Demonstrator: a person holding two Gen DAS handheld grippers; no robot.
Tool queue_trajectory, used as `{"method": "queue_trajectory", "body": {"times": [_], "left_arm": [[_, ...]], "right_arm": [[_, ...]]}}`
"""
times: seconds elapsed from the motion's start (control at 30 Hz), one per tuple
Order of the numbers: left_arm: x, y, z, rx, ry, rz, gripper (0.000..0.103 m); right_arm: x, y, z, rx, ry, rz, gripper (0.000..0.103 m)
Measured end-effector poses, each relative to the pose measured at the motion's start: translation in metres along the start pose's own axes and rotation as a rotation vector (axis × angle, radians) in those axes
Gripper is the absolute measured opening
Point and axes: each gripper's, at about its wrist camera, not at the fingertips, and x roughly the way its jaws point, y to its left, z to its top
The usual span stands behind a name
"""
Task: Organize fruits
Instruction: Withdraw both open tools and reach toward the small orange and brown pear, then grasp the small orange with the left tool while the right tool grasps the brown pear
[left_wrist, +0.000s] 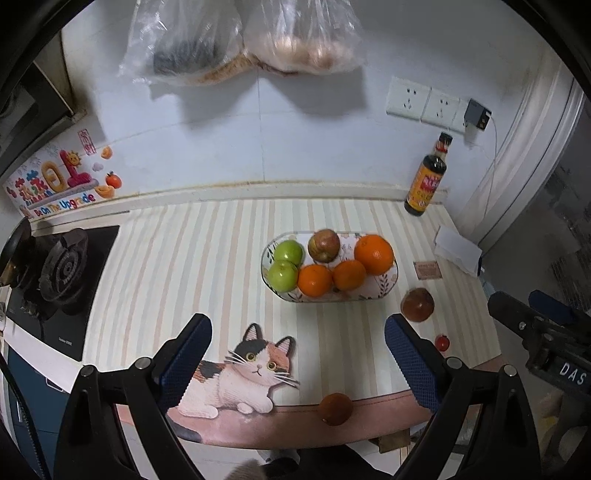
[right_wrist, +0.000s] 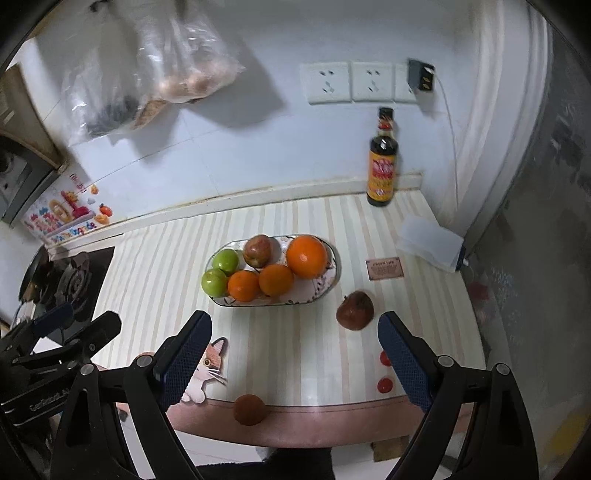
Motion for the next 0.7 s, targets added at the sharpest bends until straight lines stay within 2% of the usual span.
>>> {"method": "queue_trajectory", "body": {"times": [0.03,0.13,0.43,0.57,0.7], "left_arm": [[0.005,-0.001,-0.001,0.003,0.013,-0.003,0.102],[0.031,-0.008,-0.009,0.021,0.085,-0.005,0.102],[0.148,-0.048,-0.064,0.135,0.441,-0.031,0.102],[0.187,-0.056,-0.087,0.139,0.567,-0.040,0.102],[0.219,-0.058,-0.107,0.101,0.678,-0.062,0.102]], "right_arm": [[0.004,-0.006,-0.001,0.015,0.012,-0.002,0.095],[0.021,-0.027,-0.005,0.061,0.057,-0.013,0.095],[0.094,-0.116,-0.042,0.221,0.237,-0.112,0.095],[0.135,-0.155,-0.060,0.317,0.322,-0.105,0.095],[0.163,-0.167,-0.059,0.365,0.345,-0.035,0.095]]}}
